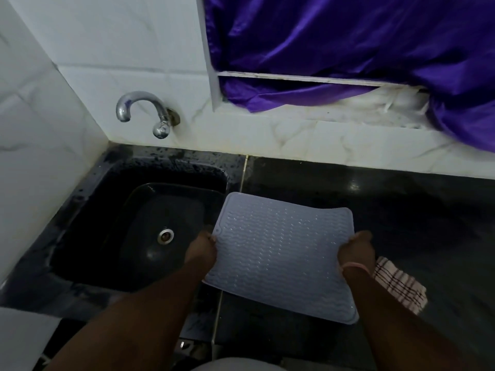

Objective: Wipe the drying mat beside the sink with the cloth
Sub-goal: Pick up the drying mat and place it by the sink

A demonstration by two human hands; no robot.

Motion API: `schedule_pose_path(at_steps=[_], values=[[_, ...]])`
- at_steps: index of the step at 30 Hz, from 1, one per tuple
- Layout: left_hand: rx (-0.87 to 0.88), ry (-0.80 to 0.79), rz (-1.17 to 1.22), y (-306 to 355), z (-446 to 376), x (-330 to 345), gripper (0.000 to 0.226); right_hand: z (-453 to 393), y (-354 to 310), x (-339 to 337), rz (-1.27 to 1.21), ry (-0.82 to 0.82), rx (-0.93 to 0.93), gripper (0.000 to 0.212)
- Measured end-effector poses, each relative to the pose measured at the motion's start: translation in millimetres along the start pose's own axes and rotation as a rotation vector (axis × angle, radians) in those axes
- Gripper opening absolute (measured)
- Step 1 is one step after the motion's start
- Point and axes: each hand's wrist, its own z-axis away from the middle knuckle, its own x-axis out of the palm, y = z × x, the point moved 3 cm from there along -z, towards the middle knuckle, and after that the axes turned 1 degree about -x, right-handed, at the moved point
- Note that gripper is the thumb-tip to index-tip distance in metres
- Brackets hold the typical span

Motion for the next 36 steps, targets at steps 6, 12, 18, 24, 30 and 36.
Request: schedule_pose_path(at_steps=[6, 12, 18, 24, 30, 36], values=[[0.019, 0.018, -0.034, -2.6, 15.1, 7.5, 0.022, -16.1, -2.1, -3.8, 0.022, -0.001, -0.037, 0.02], [0.038, 0.034, -0.072, -9.3, 28.1, 10.2, 0.02, -17.9, -0.7, -2.3, 0.078, -0.03, -0.012, 0.021], [0.001, 0.118, 0.012, -27.2, 34.9, 12.3, 0.045, 0.5, 10.6, -13.7, 0.18, -0.017, -0.101, 0.034], [0.06, 0.108, 0.053, -28.3, 49.1, 18.5, 0.024, 40.9, 28.7, 0.2, 0.647, -0.067, -0.206, 0.063], [0.092, 0.084, -0.017, -26.2, 50.7, 15.2, 0.022, 39.3, 31.2, -6.8, 0.614, -0.018, -0.256, 0.034], [0.121, 0.072, -0.045, -28.5, 50.0, 14.0, 0.022, 46.9, 30.5, -14.4, 0.518, -0.063, -0.212, 0.036]])
